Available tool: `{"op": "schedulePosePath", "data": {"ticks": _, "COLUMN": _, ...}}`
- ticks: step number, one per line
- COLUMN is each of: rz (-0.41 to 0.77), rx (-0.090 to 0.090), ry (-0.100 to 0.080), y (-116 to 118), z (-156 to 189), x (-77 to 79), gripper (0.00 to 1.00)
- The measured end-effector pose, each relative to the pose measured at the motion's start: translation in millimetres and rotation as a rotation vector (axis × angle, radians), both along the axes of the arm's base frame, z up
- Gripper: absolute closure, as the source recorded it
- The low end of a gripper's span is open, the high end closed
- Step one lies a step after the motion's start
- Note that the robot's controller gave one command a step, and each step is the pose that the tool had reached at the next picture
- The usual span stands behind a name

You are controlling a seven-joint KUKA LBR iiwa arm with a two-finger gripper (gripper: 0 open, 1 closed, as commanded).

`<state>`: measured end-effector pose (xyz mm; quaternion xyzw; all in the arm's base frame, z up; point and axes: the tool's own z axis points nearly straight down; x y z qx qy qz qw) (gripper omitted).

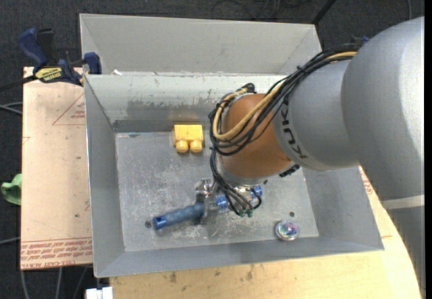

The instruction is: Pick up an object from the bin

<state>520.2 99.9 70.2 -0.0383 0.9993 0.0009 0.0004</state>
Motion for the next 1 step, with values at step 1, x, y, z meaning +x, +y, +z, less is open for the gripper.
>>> {"op": "schedulePosePath", "data": {"ticks": 1, "rz": 0.008, "rx": 0.001, "ry": -0.008, "y": 7.9, "z": 140.4, "x": -15.4, "gripper": 1.00}}
